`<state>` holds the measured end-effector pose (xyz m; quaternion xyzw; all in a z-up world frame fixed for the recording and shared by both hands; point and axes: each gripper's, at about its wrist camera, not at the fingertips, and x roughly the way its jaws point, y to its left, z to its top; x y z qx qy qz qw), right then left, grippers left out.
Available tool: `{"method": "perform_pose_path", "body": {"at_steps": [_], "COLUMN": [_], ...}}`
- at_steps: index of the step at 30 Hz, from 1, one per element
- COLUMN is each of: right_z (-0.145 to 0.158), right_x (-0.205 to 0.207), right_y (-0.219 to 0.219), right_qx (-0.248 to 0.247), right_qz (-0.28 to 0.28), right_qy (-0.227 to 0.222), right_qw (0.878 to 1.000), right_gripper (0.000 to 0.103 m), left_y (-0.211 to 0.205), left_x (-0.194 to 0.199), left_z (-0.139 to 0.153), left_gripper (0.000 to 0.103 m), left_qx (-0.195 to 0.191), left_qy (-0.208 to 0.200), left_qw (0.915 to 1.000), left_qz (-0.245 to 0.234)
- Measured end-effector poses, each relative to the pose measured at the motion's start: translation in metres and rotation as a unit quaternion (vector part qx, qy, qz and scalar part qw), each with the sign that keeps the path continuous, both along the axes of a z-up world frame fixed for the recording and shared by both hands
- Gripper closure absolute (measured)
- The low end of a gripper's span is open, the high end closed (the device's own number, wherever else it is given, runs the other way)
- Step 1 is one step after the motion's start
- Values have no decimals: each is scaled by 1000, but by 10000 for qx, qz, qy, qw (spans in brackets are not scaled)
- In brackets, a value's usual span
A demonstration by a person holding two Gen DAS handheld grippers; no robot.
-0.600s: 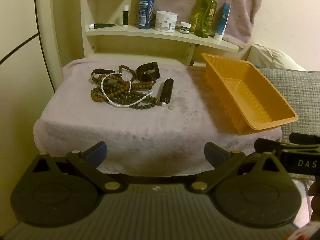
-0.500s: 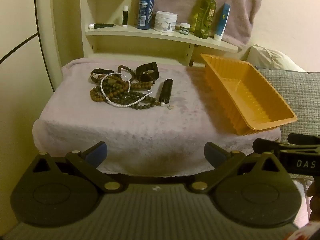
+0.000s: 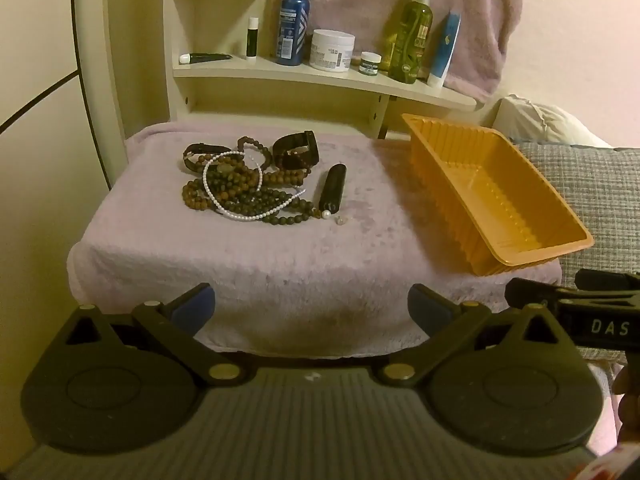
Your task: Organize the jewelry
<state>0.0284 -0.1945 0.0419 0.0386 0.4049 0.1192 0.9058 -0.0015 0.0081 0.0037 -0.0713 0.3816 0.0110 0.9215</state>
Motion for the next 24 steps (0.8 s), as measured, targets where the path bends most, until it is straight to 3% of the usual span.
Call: {"method": "perform_pose_path", "body": {"at_steps": [24], "right_z": [0], "right_x": [1], "right_y": [0], "right_qx": [16], "right_qz": [-24], "right_qy": [-12], "right_qw": [10000], "right_gripper": [1], "left_y": [-3], "left_x": [2], "left_z": [0], "left_gripper": [2], "left_qx": [1], "left_qy": [-11], "left_qw": [10000], "left_qz": [-34]}}
